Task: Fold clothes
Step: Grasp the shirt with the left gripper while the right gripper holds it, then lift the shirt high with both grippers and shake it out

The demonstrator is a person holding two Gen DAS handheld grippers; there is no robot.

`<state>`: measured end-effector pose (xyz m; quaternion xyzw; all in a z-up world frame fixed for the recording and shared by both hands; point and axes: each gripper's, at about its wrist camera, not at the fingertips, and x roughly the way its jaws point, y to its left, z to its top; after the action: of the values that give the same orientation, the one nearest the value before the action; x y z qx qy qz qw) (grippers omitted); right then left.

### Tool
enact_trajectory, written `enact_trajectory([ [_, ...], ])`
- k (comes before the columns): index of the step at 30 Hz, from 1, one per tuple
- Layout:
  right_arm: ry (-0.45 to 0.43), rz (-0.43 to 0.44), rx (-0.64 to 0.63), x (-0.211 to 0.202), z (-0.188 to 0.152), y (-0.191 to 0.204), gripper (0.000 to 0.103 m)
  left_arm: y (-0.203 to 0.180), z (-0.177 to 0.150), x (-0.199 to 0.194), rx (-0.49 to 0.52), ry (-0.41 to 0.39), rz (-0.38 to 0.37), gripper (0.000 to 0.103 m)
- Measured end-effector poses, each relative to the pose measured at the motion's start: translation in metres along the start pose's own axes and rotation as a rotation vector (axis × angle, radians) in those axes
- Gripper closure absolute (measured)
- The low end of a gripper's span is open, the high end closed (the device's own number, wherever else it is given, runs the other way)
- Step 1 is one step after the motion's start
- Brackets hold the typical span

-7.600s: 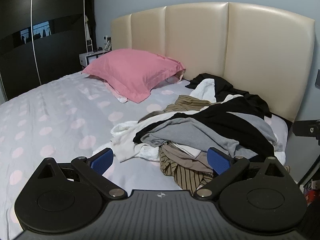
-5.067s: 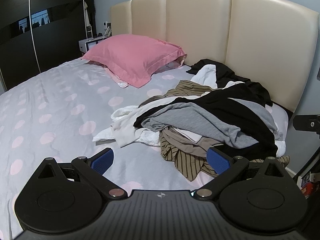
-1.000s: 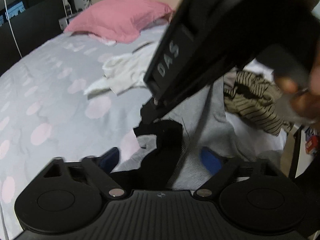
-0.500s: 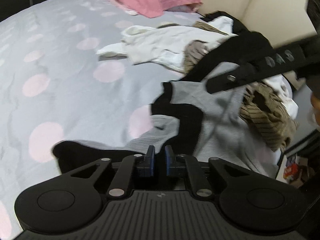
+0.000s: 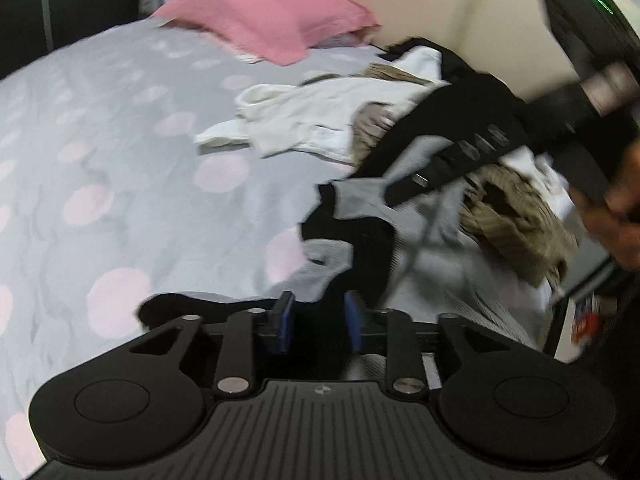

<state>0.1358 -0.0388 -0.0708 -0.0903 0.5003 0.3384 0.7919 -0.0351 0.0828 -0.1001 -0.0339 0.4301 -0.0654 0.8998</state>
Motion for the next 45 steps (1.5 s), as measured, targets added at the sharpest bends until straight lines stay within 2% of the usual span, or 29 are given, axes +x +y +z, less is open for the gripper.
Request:
enact_trajectory([
  [1, 0.0, -0.001, 0.003, 0.0, 0.0, -0.001, 0.054, -0.006, -0.002, 0.001, 0.025, 0.004, 0.002, 0.061],
  [3, 0.0, -0.001, 0.008, 0.0, 0.0, -0.003, 0.053, -0.017, -0.007, 0.004, 0.074, 0.003, 0.025, 0.057],
  [9, 0.008, 0.015, 0.0, 0.001, -0.002, -0.002, 0.052, -0.032, -0.021, 0.018, 0.192, 0.031, 0.099, 0.057],
  [11, 0.007, 0.017, -0.003, 0.001, -0.002, -0.001, 0.052, -0.033, -0.023, 0.023, 0.212, 0.035, 0.123, 0.07],
  [13, 0.006, 0.016, -0.005, 0.001, -0.002, -0.001, 0.052, -0.031, -0.022, 0.024, 0.21, 0.034, 0.139, 0.09],
  [15, 0.003, 0.006, -0.003, 0.0, -0.002, -0.003, 0.052, -0.02, -0.018, 0.017, 0.149, 0.014, 0.112, 0.097],
  [17, -0.003, -0.011, -0.008, -0.001, -0.001, -0.006, 0.052, -0.008, -0.013, 0.009, 0.08, -0.007, 0.08, 0.1],
  [23, -0.001, -0.074, -0.092, 0.001, 0.012, -0.017, 0.052, 0.035, -0.006, -0.002, -0.061, -0.003, 0.124, 0.101],
  [27, 0.012, -0.071, -0.235, 0.012, 0.029, -0.014, 0.052, 0.064, -0.002, -0.009, -0.153, 0.001, 0.156, 0.101],
  [30, 0.031, -0.12, -0.409, 0.031, 0.042, -0.01, 0.052, 0.083, 0.0, -0.011, -0.209, 0.011, 0.18, 0.101],
  [35, 0.113, -0.121, -0.613, 0.072, 0.067, -0.016, 0.053, 0.091, -0.009, 0.0, -0.237, 0.054, 0.176, 0.101],
  [40, 0.225, -0.148, -0.862, 0.11, 0.067, -0.011, 0.053, 0.101, -0.015, 0.012, -0.25, 0.088, 0.172, 0.101],
  [43, 0.286, -0.139, -0.934, 0.125, 0.063, -0.014, 0.052, 0.104, -0.017, 0.019, -0.254, 0.102, 0.166, 0.101],
  [45, 0.295, -0.129, -0.952, 0.128, 0.06, -0.018, 0.053, 0.105, -0.018, 0.022, -0.257, 0.107, 0.161, 0.101],
])
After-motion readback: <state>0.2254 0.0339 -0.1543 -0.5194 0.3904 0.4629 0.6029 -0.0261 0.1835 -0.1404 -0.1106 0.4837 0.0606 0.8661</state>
